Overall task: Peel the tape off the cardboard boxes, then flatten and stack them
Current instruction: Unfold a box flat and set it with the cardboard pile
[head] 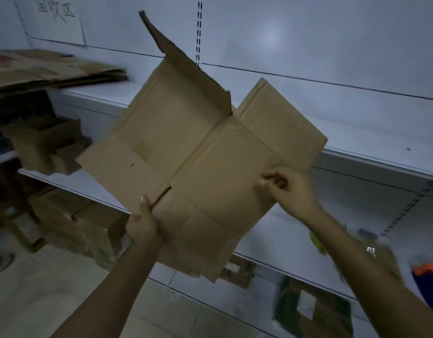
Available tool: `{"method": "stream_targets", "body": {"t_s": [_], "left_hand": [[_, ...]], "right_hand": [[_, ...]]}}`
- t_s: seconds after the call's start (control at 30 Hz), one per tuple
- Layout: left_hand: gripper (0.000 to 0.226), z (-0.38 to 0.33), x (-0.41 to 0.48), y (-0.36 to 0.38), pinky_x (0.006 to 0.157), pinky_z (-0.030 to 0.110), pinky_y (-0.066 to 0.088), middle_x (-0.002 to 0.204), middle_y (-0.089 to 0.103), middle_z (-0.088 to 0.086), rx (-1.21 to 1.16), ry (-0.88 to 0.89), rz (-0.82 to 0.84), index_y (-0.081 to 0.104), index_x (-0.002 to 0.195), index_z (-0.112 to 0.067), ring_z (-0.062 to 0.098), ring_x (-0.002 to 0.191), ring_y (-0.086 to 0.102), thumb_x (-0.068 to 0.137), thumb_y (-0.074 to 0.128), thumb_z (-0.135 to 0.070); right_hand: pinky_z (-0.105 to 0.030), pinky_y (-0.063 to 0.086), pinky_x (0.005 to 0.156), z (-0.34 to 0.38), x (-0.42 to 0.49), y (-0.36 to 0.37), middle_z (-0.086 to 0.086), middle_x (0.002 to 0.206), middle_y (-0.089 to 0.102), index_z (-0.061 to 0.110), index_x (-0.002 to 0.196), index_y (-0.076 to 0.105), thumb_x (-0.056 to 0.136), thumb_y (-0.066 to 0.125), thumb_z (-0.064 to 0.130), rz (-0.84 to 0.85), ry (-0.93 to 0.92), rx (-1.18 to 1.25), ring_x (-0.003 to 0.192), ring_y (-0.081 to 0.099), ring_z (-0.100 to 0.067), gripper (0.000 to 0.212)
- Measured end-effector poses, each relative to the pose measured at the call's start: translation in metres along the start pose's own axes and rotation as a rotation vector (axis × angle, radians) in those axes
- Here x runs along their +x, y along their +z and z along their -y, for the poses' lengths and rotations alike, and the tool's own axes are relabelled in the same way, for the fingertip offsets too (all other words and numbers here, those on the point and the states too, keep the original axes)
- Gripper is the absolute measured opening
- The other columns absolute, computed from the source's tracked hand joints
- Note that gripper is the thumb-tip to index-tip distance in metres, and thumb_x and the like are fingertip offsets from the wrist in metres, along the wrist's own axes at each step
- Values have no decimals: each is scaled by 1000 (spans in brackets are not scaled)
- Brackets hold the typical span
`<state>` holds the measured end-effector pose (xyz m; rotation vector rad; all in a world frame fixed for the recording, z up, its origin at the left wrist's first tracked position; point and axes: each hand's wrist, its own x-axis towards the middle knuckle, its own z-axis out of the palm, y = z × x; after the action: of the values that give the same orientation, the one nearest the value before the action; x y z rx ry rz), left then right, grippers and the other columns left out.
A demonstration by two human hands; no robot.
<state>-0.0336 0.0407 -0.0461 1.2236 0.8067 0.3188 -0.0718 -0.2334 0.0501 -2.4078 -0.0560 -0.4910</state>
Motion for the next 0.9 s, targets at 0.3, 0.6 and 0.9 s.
{"method": "stream_targets", "body": {"t_s": [0.3, 0.6, 0.9], "left_hand": [[54, -21, 23, -60, 88, 29, 42, 110, 57, 0, -201, 145, -52, 61, 118, -9, 15, 100, 51, 93, 46, -54], [55, -24, 64, -99, 50, 28, 29, 52, 36, 3, -127, 326, -219, 35, 52, -15, 11, 49, 34, 91, 52, -51], [53, -25, 76, -108, 46, 31, 22, 53, 36, 5, 24, 331, -383, 35, 54, -15, 14, 47, 32, 95, 44, -47]], "right_hand": [[-33, 33, 103, 53, 15, -24, -1, 139, 50, 23, 143, 40, 98, 35, 55, -171, 158, 274, 122, 48, -18, 55], [-23, 50, 69, 90, -38, -20, 6, 82, 71, 24, 78, 74, 85, 69, 36, 273, -129, 621, 75, 66, -9, 14], [-2, 43, 66, 85, -81, 2, 25, 74, 54, 26, 90, 61, 88, 54, 34, -291, -547, 114, 71, 53, 10, 11]]}}
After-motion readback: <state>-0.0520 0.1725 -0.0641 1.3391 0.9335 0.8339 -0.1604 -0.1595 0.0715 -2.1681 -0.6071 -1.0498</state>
